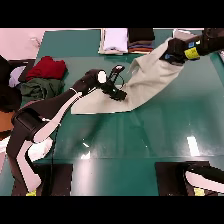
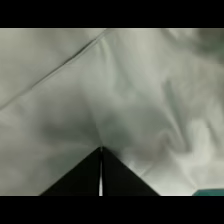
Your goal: Fold the shirts.
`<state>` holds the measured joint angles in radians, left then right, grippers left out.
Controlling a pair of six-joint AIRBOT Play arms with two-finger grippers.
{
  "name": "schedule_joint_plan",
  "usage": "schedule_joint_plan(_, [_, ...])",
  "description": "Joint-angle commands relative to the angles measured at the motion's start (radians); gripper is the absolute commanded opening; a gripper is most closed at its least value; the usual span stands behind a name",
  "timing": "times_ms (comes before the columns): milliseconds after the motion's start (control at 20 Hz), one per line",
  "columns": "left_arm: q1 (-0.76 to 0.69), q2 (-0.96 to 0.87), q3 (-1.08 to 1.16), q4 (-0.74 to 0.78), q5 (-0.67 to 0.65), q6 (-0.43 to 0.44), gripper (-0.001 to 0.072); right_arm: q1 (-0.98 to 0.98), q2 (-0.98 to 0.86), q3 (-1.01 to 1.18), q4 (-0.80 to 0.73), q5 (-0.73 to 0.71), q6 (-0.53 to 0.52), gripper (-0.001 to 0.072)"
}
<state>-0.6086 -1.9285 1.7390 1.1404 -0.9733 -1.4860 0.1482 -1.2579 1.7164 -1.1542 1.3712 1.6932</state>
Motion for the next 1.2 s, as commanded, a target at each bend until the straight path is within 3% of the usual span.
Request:
schedule_joint_plan(0, [0.008, 0.004, 0.014, 0.032, -0.025, 0.001, 0.0021, 0.069, -0.016, 0.059, 0.011, -0.016, 0.042, 0.0018])
schedule_joint_plan(350, [0.24, 0.226, 0.051, 0.208, -0.184, -0.005, 0.0021, 0.251, -0.178, 0.183, 0.01, -0.069, 0.072, 0.0017])
schedule_joint_plan(550, [0.426, 0.418, 0.051, 0.311, -0.238, 0.003, 0.0022, 0.41, -0.333, 0.238, 0.011, -0.222, 0.092, 0.0018])
schedule_joint_plan(700, [0.53, 0.535, 0.051, 0.328, -0.248, 0.002, 0.0022, 0.541, -0.481, 0.246, 0.01, -0.422, 0.096, 0.0026])
schedule_joint_plan(750, [0.554, 0.566, 0.051, 0.328, -0.248, 0.003, 0.0022, 0.579, -0.534, 0.247, 0.012, -0.503, 0.081, 0.0202])
schedule_joint_plan(800, [0.571, 0.59, 0.051, 0.327, -0.251, 0.002, 0.0023, 0.608, -0.578, 0.247, 0.019, -0.568, 0.078, 0.0453])
schedule_joint_plan(950, [0.596, 0.623, 0.053, 0.327, -0.274, 0.003, 0.0022, 0.623, -0.612, 0.246, 0.034, -0.572, 0.071, 0.0467])
schedule_joint_plan(1150, [0.582, 0.625, 0.052, 0.321, -0.294, 0.003, 0.0022, 0.526, -0.526, 0.246, -0.227, -0.292, 0.097, 0.0466])
